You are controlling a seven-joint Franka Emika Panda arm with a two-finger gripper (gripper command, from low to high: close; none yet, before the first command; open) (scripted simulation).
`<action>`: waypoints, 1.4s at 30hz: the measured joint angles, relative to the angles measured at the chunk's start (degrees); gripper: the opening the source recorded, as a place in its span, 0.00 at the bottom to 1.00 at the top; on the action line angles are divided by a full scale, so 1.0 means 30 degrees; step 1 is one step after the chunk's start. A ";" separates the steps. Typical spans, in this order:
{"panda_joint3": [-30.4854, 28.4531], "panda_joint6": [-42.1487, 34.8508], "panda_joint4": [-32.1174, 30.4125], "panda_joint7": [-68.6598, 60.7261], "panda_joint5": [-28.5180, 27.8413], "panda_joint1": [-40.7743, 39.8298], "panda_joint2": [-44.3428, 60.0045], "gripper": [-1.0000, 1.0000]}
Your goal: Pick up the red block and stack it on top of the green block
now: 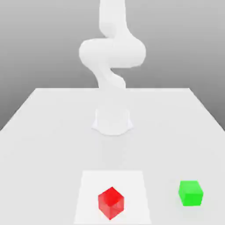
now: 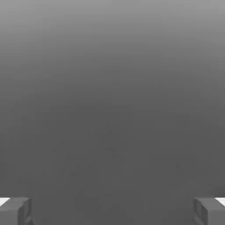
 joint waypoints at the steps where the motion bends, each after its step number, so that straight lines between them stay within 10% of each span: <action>1: -0.0365 0.0307 -0.0188 -0.0708 0.0214 0.0377 0.0756 0.50; 29: -0.2404 0.9575 -0.3842 -1.4626 0.2819 0.2848 1.9636 0.50; 30: -0.2127 0.9992 -0.3765 -1.4819 0.3069 0.2621 2.0154 0.00; 42: -0.2988 0.7599 -0.4250 -1.3556 0.1341 0.3143 1.7252 0.00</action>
